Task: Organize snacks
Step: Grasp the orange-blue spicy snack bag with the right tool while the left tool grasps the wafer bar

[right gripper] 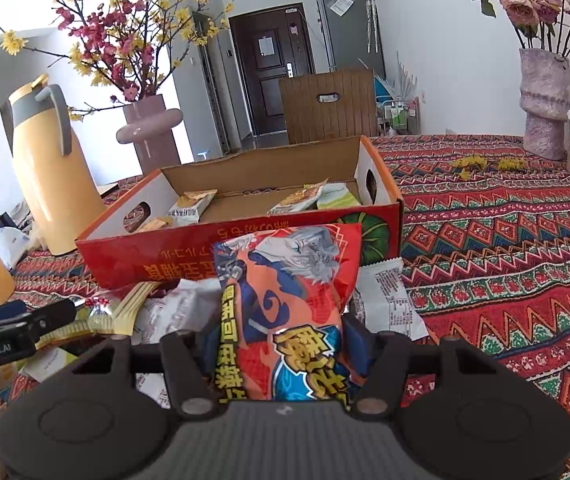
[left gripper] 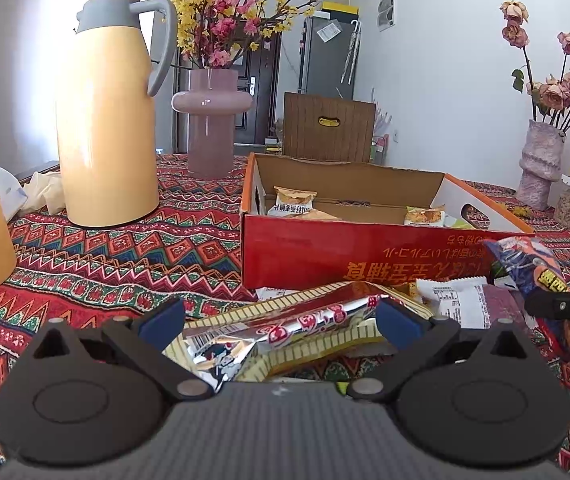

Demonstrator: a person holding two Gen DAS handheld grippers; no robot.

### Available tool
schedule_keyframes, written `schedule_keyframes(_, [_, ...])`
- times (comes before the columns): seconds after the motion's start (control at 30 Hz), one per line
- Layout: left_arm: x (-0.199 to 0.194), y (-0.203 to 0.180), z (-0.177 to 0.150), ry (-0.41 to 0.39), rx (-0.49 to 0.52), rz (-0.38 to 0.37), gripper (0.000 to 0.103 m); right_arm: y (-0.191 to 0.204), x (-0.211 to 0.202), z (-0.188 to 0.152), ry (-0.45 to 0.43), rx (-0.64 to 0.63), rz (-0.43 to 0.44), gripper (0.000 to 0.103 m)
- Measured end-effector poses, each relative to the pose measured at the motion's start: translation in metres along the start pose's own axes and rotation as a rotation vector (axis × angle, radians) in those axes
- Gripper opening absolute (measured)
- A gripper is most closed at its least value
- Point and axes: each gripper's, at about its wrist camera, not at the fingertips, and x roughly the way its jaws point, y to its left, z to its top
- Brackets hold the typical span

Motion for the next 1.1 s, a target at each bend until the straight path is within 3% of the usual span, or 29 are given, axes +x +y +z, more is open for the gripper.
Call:
schedule_keyframes(0.1, [-0.006, 0.001, 0.004, 0.015, 0.03, -0.031, 0.103, -0.005, -0.01, 0.001, -0.027, 0.01, -0.019, 0.059])
schedule_keyframes(0.27, [-0.006, -0.001, 0.013, 0.055, 0.167, -0.035, 0.103, -0.016, -0.02, -0.002, -0.047, 0.033, -0.039, 0.059])
schedule_keyframes(0.4, [0.015, -0.001, 0.02, 0.173, 0.247, -0.077, 0.103, -0.022, -0.024, -0.004, -0.058, 0.058, -0.046, 0.059])
schedule_keyframes(0.6, [0.049, -0.005, 0.021, 0.281, 0.283, -0.09, 0.103, -0.03, -0.03, -0.007, -0.072, 0.079, -0.064, 0.059])
schedule_keyframes(0.7, [0.053, -0.005, 0.021, 0.291, 0.284, -0.086, 0.102, -0.038, -0.033, -0.007, -0.078, 0.095, -0.082, 0.059])
schedule_keyframes(0.77, [0.052, -0.005, 0.022, 0.291, 0.281, -0.089, 0.096, -0.043, -0.034, -0.008, -0.082, 0.106, -0.091, 0.059])
schedule_keyframes(0.83, [0.05, -0.005, 0.023, 0.298, 0.289, -0.104, 0.073, -0.046, -0.034, -0.008, -0.084, 0.113, -0.095, 0.059])
schedule_keyframes(0.93, [0.047, -0.008, 0.024, 0.309, 0.341, -0.113, 0.057, -0.047, -0.032, -0.008, -0.081, 0.115, -0.09, 0.059])
schedule_keyframes(1.1, [0.035, -0.008, 0.033, 0.278, 0.38, -0.102, 0.041, -0.047, -0.031, -0.011, -0.078, 0.119, -0.081, 0.059])
